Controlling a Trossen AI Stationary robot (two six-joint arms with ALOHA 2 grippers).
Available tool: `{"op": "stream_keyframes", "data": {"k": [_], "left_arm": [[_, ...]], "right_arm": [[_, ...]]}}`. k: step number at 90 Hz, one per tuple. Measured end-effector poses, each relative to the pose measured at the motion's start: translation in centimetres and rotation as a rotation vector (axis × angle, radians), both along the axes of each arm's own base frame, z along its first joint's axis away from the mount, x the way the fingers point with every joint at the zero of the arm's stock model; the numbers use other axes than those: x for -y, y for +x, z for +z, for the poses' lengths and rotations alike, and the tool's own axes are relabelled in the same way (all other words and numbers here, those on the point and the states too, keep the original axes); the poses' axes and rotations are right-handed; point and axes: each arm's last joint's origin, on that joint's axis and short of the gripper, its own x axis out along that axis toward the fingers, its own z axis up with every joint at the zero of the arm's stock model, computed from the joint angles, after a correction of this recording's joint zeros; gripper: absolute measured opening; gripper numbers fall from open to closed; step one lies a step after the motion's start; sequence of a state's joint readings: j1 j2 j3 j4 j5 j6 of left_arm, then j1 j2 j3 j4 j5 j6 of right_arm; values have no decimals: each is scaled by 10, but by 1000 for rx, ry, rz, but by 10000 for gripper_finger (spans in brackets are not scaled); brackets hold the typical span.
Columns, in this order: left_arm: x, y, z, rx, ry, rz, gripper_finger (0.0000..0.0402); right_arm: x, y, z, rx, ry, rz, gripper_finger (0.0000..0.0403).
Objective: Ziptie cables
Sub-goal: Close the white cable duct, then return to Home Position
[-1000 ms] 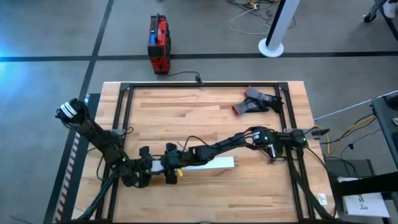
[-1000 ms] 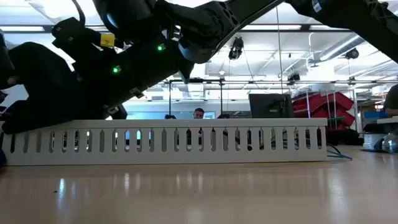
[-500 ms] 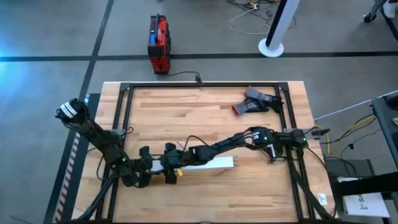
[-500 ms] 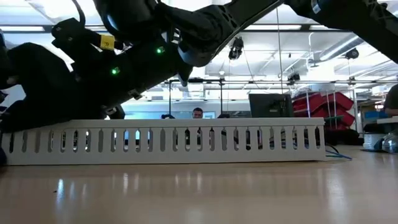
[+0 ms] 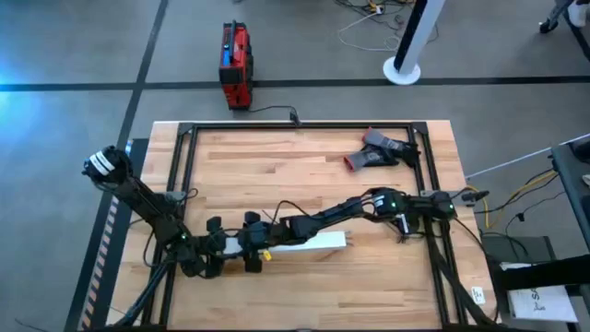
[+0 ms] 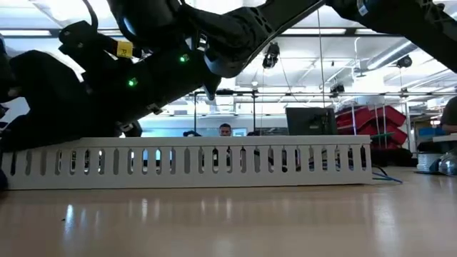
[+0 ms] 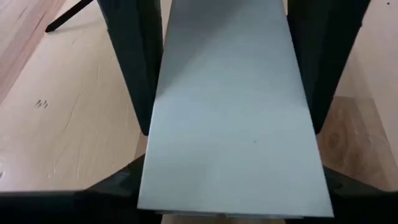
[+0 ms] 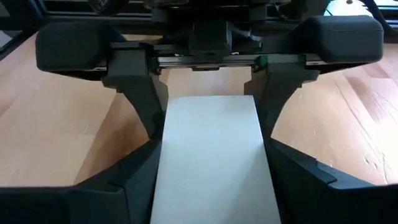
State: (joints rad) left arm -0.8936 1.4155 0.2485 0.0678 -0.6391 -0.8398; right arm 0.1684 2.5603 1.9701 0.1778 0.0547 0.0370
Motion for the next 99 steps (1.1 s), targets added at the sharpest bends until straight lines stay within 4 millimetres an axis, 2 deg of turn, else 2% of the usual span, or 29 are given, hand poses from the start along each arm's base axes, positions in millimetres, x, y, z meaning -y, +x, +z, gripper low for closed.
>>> {"op": "stream_keyframes", "data": {"k": [17,29,39,49,66,75,88,99], "left_arm": [[0,0,1,1,-6,-2,221],[-1,-1,7,-4,-43,-19,252],[-2,-4,17,-9,-83,-36,288],[-6,-9,31,-59,-137,-60,317],[-8,-14,66,-37,-306,-92,334],[-13,-15,86,81,-308,-94,331],[-18,-13,111,356,-217,-101,321],[-23,-9,127,517,-83,-112,310]], "right_arm": [[0,1,1,21,1,4,251],[0,3,6,34,4,1,284],[-1,3,28,48,-4,6,306],[-6,-3,61,44,-76,-6,313],[-16,-28,109,10,-258,-74,294],[-17,-48,124,9,-277,-55,279],[-9,-85,129,29,-269,-51,258],[3,-124,128,93,-252,-66,242]]}}
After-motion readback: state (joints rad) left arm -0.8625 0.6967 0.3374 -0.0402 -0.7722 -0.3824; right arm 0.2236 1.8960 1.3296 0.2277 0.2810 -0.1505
